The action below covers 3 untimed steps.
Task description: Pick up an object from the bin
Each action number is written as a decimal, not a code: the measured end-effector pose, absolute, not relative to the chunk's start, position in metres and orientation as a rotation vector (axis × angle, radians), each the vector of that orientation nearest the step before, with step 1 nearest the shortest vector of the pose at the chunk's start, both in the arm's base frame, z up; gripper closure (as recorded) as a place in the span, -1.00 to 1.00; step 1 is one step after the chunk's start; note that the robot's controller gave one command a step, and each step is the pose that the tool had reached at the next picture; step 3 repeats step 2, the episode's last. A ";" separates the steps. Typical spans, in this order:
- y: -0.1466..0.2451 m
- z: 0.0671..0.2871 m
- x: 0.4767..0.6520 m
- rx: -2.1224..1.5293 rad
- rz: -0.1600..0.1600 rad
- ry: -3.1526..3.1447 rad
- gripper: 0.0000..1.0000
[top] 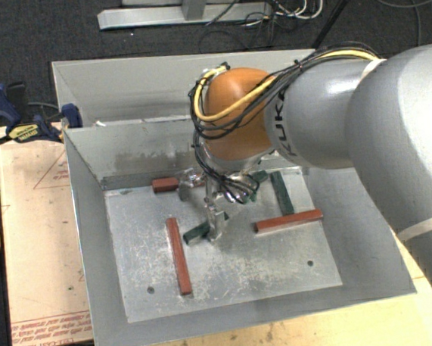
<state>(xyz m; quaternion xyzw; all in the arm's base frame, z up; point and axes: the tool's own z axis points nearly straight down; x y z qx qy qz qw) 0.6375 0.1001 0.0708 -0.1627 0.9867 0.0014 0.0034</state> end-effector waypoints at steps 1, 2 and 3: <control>0.097 0.072 0.637 -0.503 0.003 3.097 1.00; 0.095 0.214 0.645 -0.344 0.002 3.110 1.00; 0.095 0.214 0.645 -0.344 0.002 3.110 1.00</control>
Offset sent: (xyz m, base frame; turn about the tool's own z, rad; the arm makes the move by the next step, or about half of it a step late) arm 0.0000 0.0000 0.0000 0.0000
